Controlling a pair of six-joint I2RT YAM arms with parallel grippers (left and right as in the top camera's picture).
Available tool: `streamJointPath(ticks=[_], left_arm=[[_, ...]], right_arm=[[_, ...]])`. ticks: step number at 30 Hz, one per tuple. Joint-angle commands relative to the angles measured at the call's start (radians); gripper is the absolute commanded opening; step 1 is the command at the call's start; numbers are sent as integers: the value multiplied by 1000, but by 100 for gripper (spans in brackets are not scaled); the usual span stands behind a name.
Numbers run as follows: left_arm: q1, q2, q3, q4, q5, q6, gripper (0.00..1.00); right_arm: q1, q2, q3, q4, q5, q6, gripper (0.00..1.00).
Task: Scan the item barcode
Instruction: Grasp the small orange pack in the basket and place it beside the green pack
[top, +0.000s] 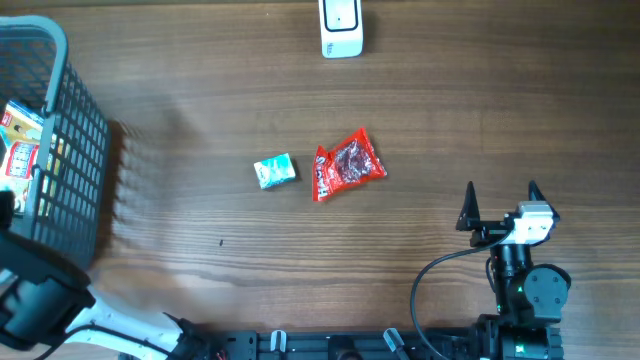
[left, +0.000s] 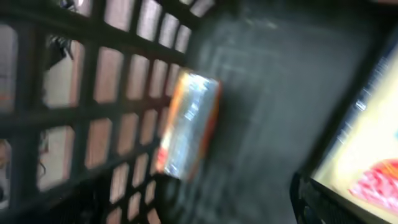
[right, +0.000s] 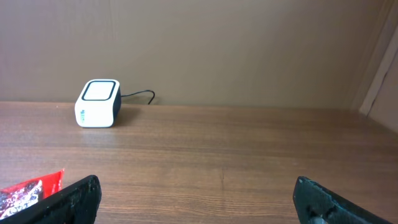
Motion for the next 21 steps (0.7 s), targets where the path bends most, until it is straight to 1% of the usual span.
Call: streamJointPath(ticks=[1,3,4,6,14,15,16,18,20,21], left_arm=[[45,-6,-38,42,-25,6,90],[56,-6,-82,120,45,109,90],[57,-6,-104,155,85,130,91],[57,-5,-134,198,107,129,91],[57,0,-216,292,108,130,91],[57,0,-216,296,108,130,88],[57,0,-216,298,108,130,79],[57,0,-216,298,108,130,67],[57,0,-216,298,108,130,63],[57,0,-216,298,108,130,58]], right_arm=[[3,-6,-1,3,10,13,100],[3,-6,-1,3,10,13,100],[3,-6,-1,3,10,13,100],[3,-6,-1,3,10,13,100],[3,-6,-1,3,10,13,100],[3,-6,-1,3,10,13,100],[3,-6,-1,3,10,13,100],[3,-6,-1,3,10,13,100],[3,-6,-1,3,10,13,100],[3,-6,-1,3,10,13,100]])
